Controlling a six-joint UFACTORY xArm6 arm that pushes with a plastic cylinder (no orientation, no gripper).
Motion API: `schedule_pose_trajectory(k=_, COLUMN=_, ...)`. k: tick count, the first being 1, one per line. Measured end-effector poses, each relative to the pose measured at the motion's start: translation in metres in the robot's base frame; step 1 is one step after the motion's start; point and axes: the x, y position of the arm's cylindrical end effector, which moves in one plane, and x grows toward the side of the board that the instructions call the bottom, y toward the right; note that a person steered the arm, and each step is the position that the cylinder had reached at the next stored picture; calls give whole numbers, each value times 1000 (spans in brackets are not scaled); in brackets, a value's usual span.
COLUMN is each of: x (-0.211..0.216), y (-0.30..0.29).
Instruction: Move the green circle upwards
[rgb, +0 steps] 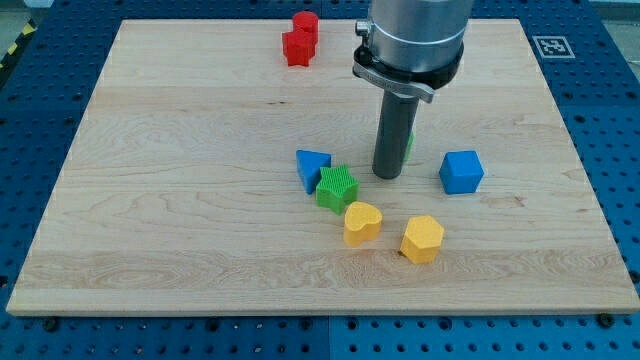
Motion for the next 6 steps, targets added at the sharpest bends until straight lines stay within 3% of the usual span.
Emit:
schedule_pose_trajectory(k=4, x=-55, y=6)
schedule_pose_trajectory(k=6, x=-35, y=29)
